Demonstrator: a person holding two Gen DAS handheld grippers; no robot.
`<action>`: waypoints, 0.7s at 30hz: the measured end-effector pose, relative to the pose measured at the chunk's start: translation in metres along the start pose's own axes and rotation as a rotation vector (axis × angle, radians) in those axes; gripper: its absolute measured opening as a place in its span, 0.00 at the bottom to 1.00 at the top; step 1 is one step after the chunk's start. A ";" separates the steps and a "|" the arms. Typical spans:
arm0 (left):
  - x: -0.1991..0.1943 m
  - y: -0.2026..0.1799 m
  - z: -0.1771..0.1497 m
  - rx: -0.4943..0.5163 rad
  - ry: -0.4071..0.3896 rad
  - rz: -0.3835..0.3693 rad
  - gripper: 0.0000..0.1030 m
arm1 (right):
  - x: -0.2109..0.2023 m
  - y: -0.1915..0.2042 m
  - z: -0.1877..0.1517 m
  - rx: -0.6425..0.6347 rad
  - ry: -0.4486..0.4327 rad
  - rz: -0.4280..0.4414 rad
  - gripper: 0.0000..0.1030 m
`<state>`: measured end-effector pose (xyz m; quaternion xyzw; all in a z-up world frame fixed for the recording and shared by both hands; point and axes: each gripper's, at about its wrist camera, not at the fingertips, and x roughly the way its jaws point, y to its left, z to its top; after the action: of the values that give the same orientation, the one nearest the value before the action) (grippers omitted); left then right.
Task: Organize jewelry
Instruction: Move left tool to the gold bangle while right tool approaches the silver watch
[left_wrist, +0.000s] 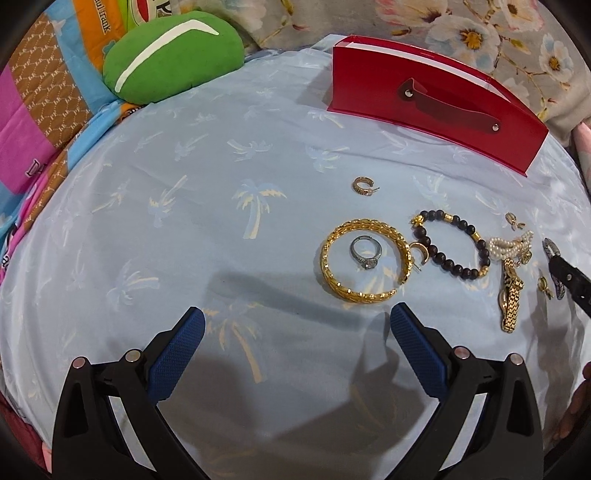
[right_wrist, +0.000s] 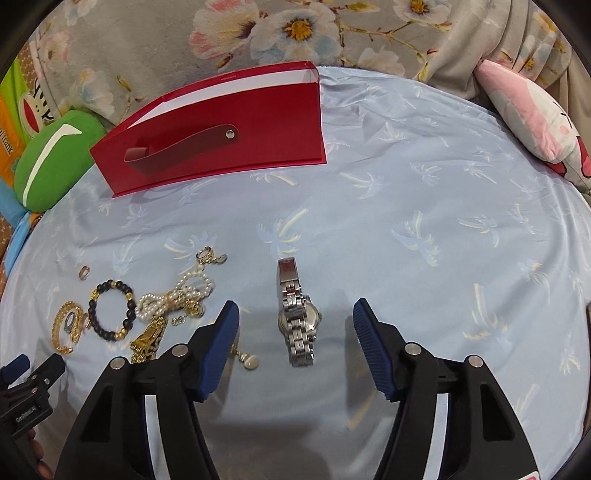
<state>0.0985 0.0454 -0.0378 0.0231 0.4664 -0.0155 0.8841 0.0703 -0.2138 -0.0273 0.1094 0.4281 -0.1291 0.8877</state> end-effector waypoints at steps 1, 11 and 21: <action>0.002 0.001 0.001 -0.004 0.001 -0.006 0.95 | 0.003 0.000 0.001 0.001 0.004 -0.002 0.58; 0.017 -0.006 0.014 -0.004 0.004 -0.064 0.95 | 0.008 -0.004 0.003 0.010 -0.010 -0.008 0.48; 0.025 -0.026 0.022 0.044 -0.024 -0.049 0.95 | 0.008 -0.006 0.003 0.019 -0.013 -0.003 0.46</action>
<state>0.1291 0.0182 -0.0468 0.0309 0.4557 -0.0474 0.8883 0.0748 -0.2210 -0.0322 0.1164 0.4211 -0.1352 0.8893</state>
